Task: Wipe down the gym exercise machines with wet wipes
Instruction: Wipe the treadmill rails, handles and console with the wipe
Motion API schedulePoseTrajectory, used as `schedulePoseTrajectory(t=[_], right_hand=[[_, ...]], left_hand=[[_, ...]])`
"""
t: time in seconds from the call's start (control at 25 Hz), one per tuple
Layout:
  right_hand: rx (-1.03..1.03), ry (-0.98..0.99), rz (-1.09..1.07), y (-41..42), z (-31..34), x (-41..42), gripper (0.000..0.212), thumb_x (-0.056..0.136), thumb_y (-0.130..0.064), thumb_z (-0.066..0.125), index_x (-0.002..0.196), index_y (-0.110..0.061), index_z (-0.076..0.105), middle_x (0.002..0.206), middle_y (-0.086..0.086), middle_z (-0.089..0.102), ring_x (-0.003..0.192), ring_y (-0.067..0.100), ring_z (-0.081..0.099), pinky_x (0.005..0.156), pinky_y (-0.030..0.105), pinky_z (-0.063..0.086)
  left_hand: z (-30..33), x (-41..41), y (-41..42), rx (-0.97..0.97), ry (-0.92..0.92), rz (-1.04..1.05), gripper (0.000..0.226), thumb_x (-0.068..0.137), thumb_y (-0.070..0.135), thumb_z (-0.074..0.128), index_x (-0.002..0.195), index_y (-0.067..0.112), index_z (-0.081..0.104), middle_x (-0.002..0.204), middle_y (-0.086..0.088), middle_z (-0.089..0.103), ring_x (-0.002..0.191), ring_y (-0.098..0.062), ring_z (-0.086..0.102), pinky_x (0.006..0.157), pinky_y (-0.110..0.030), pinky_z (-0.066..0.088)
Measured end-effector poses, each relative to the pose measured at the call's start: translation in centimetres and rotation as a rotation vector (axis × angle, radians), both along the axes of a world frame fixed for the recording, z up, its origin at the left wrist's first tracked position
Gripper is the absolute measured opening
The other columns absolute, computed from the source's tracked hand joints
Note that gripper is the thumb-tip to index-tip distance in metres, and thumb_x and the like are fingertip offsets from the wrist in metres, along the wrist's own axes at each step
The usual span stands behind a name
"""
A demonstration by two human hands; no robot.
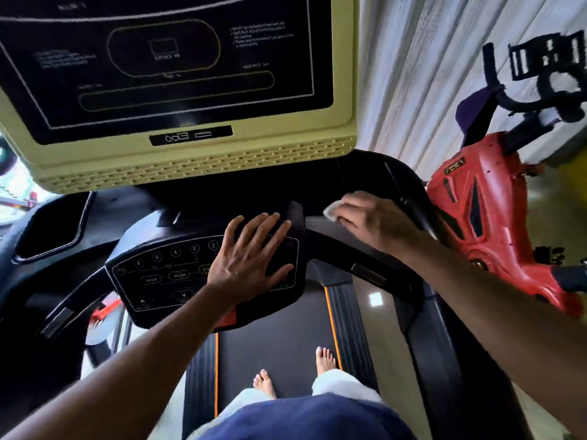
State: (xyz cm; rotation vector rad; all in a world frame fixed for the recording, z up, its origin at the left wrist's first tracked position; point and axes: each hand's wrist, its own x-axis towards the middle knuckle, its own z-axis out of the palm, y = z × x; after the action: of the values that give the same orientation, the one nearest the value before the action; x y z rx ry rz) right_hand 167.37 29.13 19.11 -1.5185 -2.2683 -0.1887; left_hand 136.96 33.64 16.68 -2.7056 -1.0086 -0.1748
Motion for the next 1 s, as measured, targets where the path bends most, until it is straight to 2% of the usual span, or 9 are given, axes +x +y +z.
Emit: schedulePoseTrajectory(t=[0.12,0.28,0.48,0.6,0.72,0.84,0.88,0.96,1.0], right_hand=[[-0.074,-0.381,0.295,3.6,-2.2,-1.1,0.012,0.097,-0.013,0.057,0.093,-0.015,0.068,0.095,0.002,0.058,0.083,0.022,0.059,0.053,0.033,0.050],[-0.057,-0.633,0.393,5.3,-2.4,-2.2,0.029,0.089,-0.010,0.044,0.072,-0.016,0.068,0.086,0.001,0.060,0.069,0.019,0.056,0.044,0.029,0.037],[-0.493,-0.885,0.269,0.6,-0.9,2.1,0.010,0.079,-0.014,0.070,0.077,-0.024,0.073,0.087,-0.004,0.070,0.072,0.017,0.069,0.048,0.026,0.033],[-0.678,-0.932,0.216,-3.3,0.3,3.2,0.015,0.065,-0.013,0.084,0.074,-0.018,0.073,0.074,0.002,0.070,0.063,0.023,0.070,0.049,0.025,0.033],[-0.770,-1.023,0.219,-1.5,0.2,2.2,0.022,0.091,-0.003,0.057,0.104,-0.012,0.072,0.110,0.007,0.071,0.094,0.029,0.072,0.057,0.027,0.035],[-0.602,-0.972,0.292,1.0,0.1,1.4,0.014,0.080,-0.012,0.066,0.088,-0.014,0.076,0.107,0.007,0.072,0.061,0.024,0.072,0.046,0.024,0.028],[-0.519,-1.033,0.319,1.4,-0.5,1.8,0.022,0.082,-0.017,0.056,0.088,-0.015,0.077,0.110,0.008,0.071,0.060,0.022,0.072,0.044,0.024,0.027],[-0.529,-1.135,0.414,1.1,-1.3,1.9,0.054,0.089,-0.015,0.022,0.111,-0.008,0.072,0.129,0.013,0.062,0.093,0.028,0.074,0.053,0.031,0.037],[-0.566,-1.099,0.407,0.8,-1.6,2.1,0.051,0.092,-0.011,0.023,0.115,-0.005,0.069,0.128,0.016,0.061,0.103,0.031,0.071,0.058,0.033,0.040]], left_hand=[[-0.2,-0.2,-0.1,0.041,-0.038,-0.009,0.081,0.096,0.070,0.046,0.160,0.021,0.037,0.162,-0.008,0.042,0.148,-0.027,0.040,0.123,-0.055,0.024],[-0.3,-0.1,-0.2,0.055,-0.095,-0.009,0.079,0.096,0.068,0.049,0.159,0.022,0.042,0.161,-0.007,0.044,0.147,-0.027,0.043,0.122,-0.055,0.026],[-0.7,0.0,-0.3,0.063,-0.117,-0.012,0.081,0.094,0.067,0.054,0.159,0.021,0.041,0.162,-0.007,0.043,0.148,-0.027,0.043,0.122,-0.056,0.026],[-0.8,-0.1,-0.2,0.057,-0.125,-0.006,0.081,0.095,0.067,0.053,0.159,0.020,0.041,0.163,-0.007,0.042,0.148,-0.027,0.042,0.123,-0.056,0.025],[-0.7,-0.1,-0.2,0.063,-0.132,-0.018,0.079,0.097,0.068,0.049,0.159,0.020,0.041,0.163,-0.007,0.042,0.149,-0.027,0.041,0.123,-0.055,0.025],[-0.8,-0.1,-0.1,0.054,-0.119,-0.017,0.079,0.098,0.069,0.046,0.161,0.022,0.038,0.165,-0.007,0.039,0.151,-0.026,0.038,0.124,-0.054,0.022],[-0.9,-0.2,-0.1,0.051,-0.109,-0.013,0.080,0.097,0.069,0.046,0.161,0.022,0.037,0.165,-0.007,0.038,0.151,-0.026,0.038,0.125,-0.054,0.021],[-1.0,-0.1,-0.1,0.057,-0.109,-0.010,0.081,0.097,0.070,0.047,0.161,0.022,0.037,0.164,-0.007,0.039,0.150,-0.027,0.039,0.124,-0.055,0.023],[-1.0,-0.1,-0.1,0.063,-0.114,-0.010,0.080,0.097,0.069,0.048,0.161,0.022,0.038,0.164,-0.008,0.040,0.150,-0.028,0.040,0.123,-0.055,0.024]])
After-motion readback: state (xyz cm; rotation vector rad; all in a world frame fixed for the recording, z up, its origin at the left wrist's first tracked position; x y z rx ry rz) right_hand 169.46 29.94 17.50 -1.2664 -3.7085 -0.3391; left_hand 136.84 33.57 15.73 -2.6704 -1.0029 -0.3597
